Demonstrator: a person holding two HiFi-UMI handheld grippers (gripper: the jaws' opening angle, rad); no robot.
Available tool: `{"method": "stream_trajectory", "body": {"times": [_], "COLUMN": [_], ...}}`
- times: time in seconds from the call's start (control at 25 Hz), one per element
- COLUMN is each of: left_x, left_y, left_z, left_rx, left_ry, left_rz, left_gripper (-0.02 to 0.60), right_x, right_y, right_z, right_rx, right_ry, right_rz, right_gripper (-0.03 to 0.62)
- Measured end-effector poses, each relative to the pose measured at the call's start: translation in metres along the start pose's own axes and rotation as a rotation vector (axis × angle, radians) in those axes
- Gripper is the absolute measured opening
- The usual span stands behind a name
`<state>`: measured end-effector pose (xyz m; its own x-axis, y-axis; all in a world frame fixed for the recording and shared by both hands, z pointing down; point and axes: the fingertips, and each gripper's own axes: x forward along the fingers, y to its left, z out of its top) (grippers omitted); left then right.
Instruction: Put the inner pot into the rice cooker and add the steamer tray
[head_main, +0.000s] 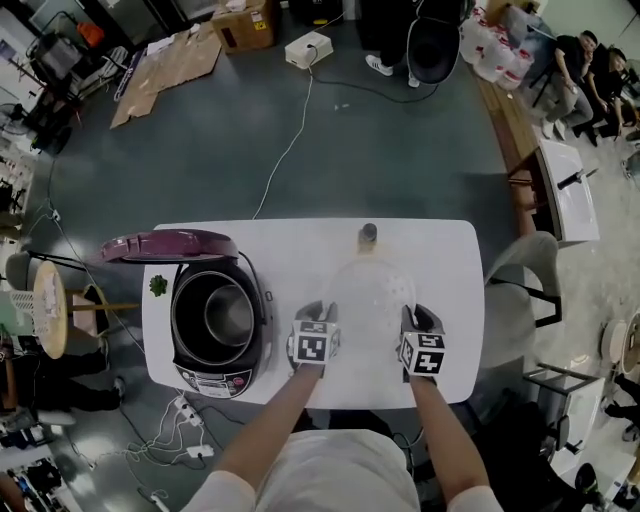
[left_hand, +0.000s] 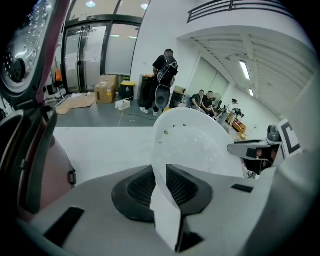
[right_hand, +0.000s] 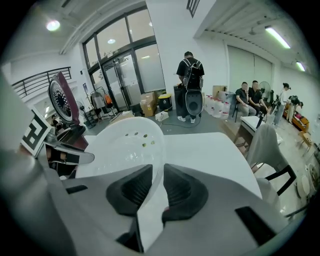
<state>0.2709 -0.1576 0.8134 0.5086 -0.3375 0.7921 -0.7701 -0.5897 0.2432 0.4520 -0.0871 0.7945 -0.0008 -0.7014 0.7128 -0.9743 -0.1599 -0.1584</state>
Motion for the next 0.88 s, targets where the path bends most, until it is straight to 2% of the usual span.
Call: {"method": "stream_trajectory", "body": {"times": [0.44,0.68,0.88], "left_x": [-0.055,-0.098,-0.128], "left_y": [0.001,0.017,0.034], "left_z": [0.013,0.015,0.017], "left_rx": [0.013,0.008,-0.029], "left_ry": [-0.064,-0.107,-0.139], "left_rz": [-0.027,-0.001,0.012], "left_gripper": [0.084,0.084,0.086], "right_x": [-0.046,-0.068,-0.076], "right_y": [0.032,0.067,0.096], "right_z": [0.026,0.04,0.057], "right_rx": [-0.011,-0.03,-0.025], "right_ry": [-0.073,-0.114,-0.13], "right_rz": [0.029,0.069,0.115], "right_gripper": [0.081,0.08,0.075]}}
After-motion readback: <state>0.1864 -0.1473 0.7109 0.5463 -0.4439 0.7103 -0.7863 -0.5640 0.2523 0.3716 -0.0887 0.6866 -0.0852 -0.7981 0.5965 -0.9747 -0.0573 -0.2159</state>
